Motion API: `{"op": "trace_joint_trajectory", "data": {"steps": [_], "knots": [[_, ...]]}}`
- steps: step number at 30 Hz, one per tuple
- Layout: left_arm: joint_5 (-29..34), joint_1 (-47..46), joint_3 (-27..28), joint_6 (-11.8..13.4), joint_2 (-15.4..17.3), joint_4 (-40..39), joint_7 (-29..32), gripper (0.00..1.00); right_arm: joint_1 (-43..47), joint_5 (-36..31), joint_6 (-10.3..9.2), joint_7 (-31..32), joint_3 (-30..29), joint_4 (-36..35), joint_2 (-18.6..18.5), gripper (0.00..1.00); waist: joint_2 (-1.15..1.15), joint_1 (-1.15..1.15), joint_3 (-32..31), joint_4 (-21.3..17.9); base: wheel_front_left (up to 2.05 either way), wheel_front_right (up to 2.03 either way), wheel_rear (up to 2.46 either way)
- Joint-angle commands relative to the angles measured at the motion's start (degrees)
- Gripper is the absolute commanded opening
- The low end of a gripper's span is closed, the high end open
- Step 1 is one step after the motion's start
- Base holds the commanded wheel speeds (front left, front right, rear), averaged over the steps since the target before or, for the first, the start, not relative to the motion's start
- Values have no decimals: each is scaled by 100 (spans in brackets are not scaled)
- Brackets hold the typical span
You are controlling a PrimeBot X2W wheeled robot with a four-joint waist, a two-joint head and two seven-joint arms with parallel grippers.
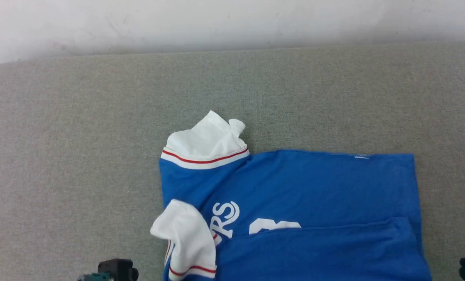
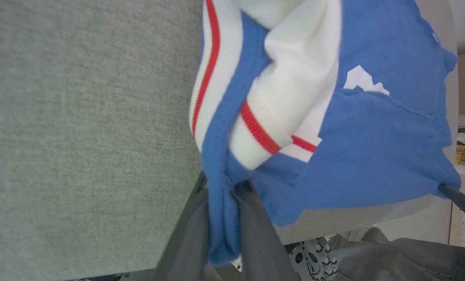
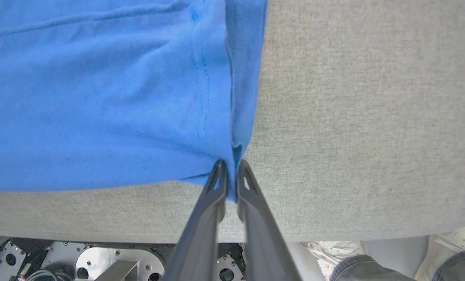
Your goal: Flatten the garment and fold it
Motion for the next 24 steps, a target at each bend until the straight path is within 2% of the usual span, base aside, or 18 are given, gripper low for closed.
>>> {"op": "trace_joint_trajectory", "data": {"steps": [1, 6, 10, 14, 18, 21, 24], "knots": [[27, -80, 28, 0, -65, 59, -101, 100, -78, -47, -11, -129, -57, 25, 35, 100, 0, 0, -15, 2, 0, 0, 0], [-35, -127, 95, -40, -221, 91, -235, 100, -169, -1, -11, -352, -28, 51, 112, 100, 0, 0, -97, 3, 0, 0, 0], [-54, -44, 313, -7, -143, -48, -397, 100, -257, 20, -11, -570, -110, -151, 125, 100, 0, 0, -184, -12, 0, 0, 0], [65, -55, 680, 102, 102, -425, -602, 100, -546, -210, -11, -1176, -331, -481, 175, 100, 0, 0, -200, -24, 0, 0, 0], [405, -444, 1002, 210, 381, -833, -767, 100, -889, -499, -11, -1834, -410, -633, 252, 100, 0, 0, -92, -32, 0, 0, 0], [679, -1014, 1149, 150, 570, -1003, -801, 100, -1079, -618, -11, -2096, -302, -647, 301, 100, 0, 0, 69, -51, 0, 0, 0], [1056, -1803, 1139, -23, 772, -931, -752, 100, -1240, -700, -11, -2255, -224, -630, 335, 100, 0, 0, 288, -76, 0, 0, 0]]}}
